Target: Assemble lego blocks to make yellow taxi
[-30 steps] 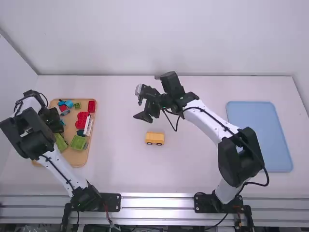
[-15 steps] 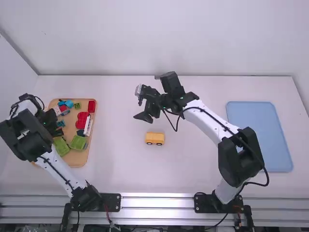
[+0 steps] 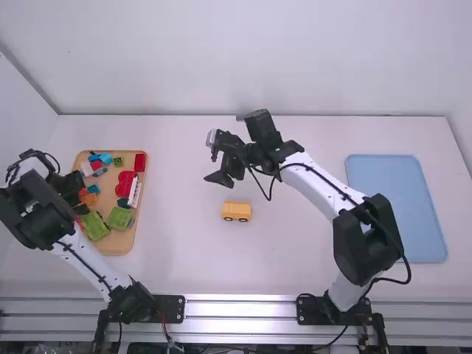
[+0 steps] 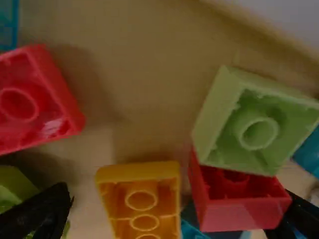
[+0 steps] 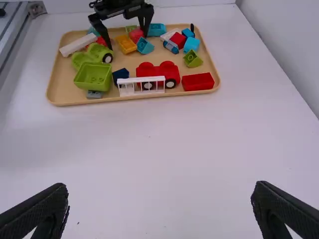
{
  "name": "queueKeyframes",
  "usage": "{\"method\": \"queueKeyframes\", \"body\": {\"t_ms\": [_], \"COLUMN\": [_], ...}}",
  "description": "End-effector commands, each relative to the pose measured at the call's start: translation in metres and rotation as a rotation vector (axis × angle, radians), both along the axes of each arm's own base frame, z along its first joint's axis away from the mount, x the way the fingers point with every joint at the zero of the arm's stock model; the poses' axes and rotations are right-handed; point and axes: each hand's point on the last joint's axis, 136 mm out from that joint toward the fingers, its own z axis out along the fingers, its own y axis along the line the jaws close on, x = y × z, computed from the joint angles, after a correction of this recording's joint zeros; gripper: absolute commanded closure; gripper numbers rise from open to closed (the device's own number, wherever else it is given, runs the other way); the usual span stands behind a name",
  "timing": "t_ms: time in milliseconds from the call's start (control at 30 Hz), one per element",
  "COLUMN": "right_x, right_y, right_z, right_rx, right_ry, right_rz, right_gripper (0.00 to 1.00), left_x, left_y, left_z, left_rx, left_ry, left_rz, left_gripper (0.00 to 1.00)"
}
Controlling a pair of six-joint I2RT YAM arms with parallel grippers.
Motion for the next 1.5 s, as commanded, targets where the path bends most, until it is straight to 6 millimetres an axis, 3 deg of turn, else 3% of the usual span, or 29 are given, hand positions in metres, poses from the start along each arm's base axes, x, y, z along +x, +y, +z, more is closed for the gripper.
{"method": "queueKeyframes", "body": {"t_ms": [0,667,800,867,900,1333,1467], "right_x": [0.005,0.004,0.004,0.004,0.004,0.001,0.002], "right_y": [0.002,0.002,0.002,0.002,0.002,0.000,0.000], "right_z": [0.012,0.010,0.010,0.010,0.010,0.007,0.007], "right_rx": [0.018,0.012,0.012,0.012,0.012,0.002,0.002], "right_ry": [-0.020,-0.010,-0.010,-0.010,-0.010,0.006,0.005], "right_rz": [0.000,0.000,0.000,0.000,0.001,0.000,0.000], "right_gripper": [0.02,0.02,0.02,0.02,0.02,0.02,0.02], "left_x": [-0.007,-0.008,-0.005,-0.005,-0.005,-0.018,-0.014], "left_y": [-0.009,-0.019,-0.021,-0.022,-0.023,-0.032,-0.029], "left_z": [-0.003,-0.004,-0.004,-0.004,-0.004,-0.015,-0.015], "left_rx": [0.010,0.048,0.038,0.031,0.030,-0.011,0.000], "left_ry": [0.067,0.146,0.126,0.125,0.127,0.169,0.154], "left_rz": [-0.022,-0.031,-0.053,-0.048,-0.048,0.146,0.159], "left_gripper": [0.01,0.00,0.35,0.39,0.47,0.49,0.54]}}
